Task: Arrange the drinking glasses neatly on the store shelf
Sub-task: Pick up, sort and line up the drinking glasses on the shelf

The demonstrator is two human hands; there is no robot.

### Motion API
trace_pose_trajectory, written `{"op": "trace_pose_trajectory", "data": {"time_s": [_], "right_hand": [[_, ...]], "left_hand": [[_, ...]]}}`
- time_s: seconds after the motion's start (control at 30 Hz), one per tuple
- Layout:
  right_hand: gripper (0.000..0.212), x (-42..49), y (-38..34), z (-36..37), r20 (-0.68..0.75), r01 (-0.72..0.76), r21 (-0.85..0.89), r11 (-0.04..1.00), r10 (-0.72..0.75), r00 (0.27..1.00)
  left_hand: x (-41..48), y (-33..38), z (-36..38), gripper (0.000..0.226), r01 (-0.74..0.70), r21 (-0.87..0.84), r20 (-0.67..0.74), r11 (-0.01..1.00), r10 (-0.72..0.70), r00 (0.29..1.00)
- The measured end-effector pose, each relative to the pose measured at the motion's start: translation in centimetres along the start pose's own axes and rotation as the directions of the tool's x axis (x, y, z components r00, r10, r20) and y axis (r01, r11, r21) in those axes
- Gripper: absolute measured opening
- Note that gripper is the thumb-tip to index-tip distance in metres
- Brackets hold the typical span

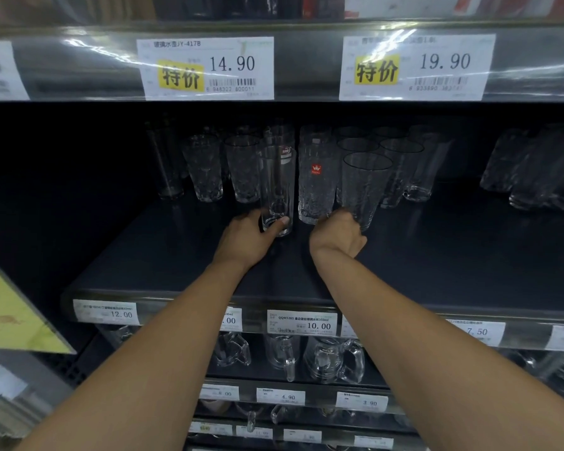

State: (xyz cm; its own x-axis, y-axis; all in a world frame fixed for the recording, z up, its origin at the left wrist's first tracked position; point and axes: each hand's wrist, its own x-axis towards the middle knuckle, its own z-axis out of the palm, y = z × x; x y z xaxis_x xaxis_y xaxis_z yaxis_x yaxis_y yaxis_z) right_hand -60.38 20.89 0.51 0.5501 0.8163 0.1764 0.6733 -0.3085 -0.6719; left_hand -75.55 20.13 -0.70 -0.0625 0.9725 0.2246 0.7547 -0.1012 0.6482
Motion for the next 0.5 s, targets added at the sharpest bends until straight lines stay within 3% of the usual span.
{"op": "trace_pose_trajectory", "data": {"time_s": [0.5], "right_hand": [[0.024,0.10,0.20,0.14,-0.029,-0.010,0.063,0.998,0.012,1.000]], "left_hand": [[-0.37,0.82,-0.35,0.062,-0.020,-0.006,-0.004,1.000,0.019,1.000]]}}
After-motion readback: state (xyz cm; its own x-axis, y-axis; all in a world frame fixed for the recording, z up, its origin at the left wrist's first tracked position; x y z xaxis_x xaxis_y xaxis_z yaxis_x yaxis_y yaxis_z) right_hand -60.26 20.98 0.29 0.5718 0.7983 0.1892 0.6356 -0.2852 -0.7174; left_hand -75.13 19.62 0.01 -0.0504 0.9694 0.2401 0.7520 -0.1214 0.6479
